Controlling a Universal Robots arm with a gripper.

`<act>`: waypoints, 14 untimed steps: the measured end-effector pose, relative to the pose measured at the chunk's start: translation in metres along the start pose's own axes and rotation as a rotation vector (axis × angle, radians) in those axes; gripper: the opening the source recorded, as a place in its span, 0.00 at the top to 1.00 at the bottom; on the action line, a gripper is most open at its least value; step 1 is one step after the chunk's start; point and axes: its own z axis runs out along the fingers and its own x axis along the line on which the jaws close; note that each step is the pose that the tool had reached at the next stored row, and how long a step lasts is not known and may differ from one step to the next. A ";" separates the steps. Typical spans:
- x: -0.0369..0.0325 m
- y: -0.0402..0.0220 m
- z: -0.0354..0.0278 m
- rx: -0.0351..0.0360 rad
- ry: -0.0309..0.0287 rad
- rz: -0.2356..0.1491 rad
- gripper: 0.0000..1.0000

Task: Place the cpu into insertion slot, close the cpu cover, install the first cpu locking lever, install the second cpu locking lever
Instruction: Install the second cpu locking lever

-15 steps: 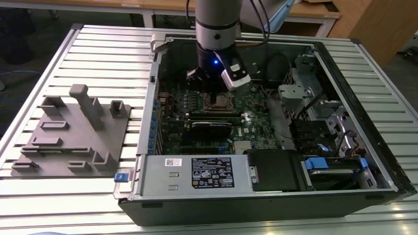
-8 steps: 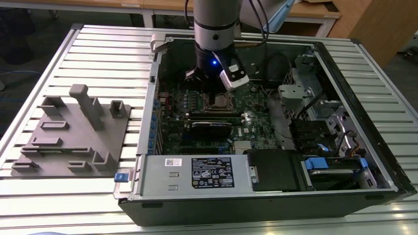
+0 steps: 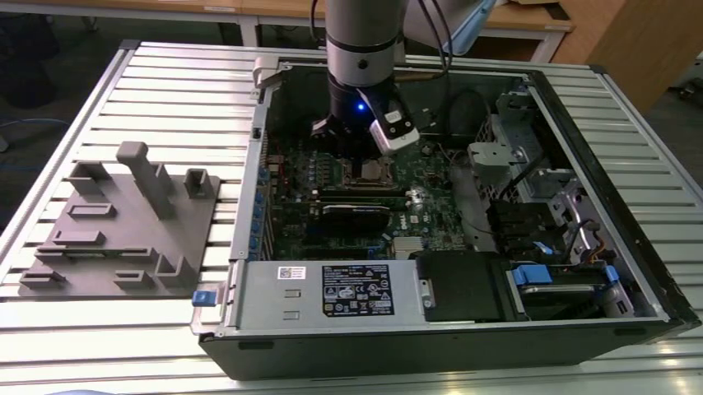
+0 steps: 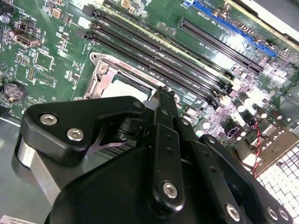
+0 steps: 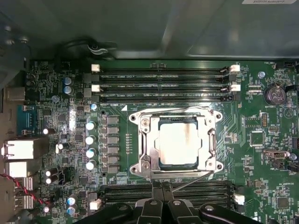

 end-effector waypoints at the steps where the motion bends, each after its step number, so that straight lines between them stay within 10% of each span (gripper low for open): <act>1: 0.0000 0.0000 0.0000 -0.0001 0.0000 0.000 0.90; 14: 0.0001 -0.0009 0.0015 -0.0001 -0.0001 0.000 0.90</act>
